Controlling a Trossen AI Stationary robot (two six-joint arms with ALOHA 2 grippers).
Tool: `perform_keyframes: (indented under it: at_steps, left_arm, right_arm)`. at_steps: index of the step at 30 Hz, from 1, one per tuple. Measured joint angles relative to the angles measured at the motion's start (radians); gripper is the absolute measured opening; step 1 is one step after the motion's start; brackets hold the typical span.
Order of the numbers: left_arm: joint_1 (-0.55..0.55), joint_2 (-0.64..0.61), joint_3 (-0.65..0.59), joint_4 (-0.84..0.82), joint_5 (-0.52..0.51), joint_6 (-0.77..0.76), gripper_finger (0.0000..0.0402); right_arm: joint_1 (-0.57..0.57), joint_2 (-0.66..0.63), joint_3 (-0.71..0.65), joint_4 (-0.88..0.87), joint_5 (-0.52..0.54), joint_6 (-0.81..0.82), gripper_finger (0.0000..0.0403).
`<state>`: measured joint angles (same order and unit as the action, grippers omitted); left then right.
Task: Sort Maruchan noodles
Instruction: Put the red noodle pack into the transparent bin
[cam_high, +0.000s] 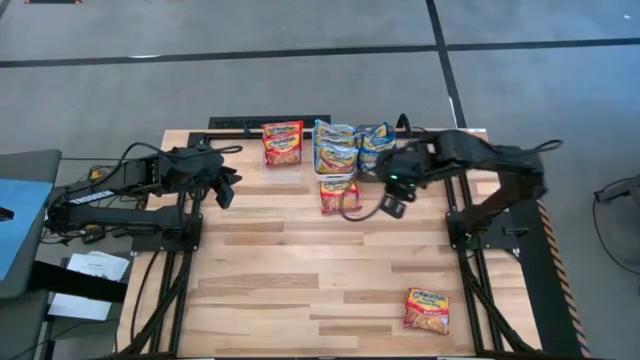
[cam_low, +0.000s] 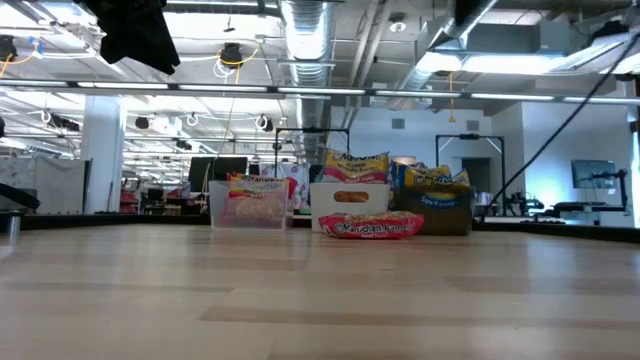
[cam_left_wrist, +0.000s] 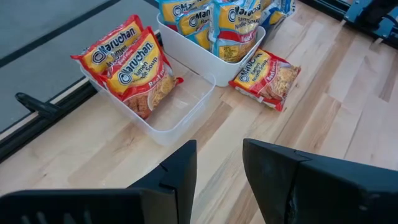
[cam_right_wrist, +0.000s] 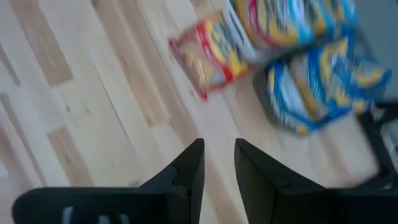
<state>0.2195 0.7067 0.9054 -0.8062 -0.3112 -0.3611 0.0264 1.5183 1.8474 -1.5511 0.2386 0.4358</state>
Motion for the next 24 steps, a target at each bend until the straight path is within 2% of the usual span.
perform_keyframes:
  at_steps: [6,12,18,24]
  left_arm:
    - [0.000,0.000,0.000,0.001,-0.007,-0.002,0.0116]
    - [0.000,0.000,0.000,0.002,-0.017,-0.002,0.0116]
    - [0.000,0.000,0.000,0.002,-0.018,-0.046,0.0116]
    - [0.000,0.000,0.000,0.002,-0.026,-0.093,0.0116]
  right_arm:
    - [0.029,-0.215,-0.292,0.068,-0.054,0.153,0.0113]
    - [0.092,-0.380,-0.492,0.078,-0.147,0.319,0.0113]
    - [0.162,-0.472,-0.650,0.085,-0.297,0.426,0.0123]
    - [0.274,-0.501,-0.784,0.175,-0.447,0.499,0.0161]
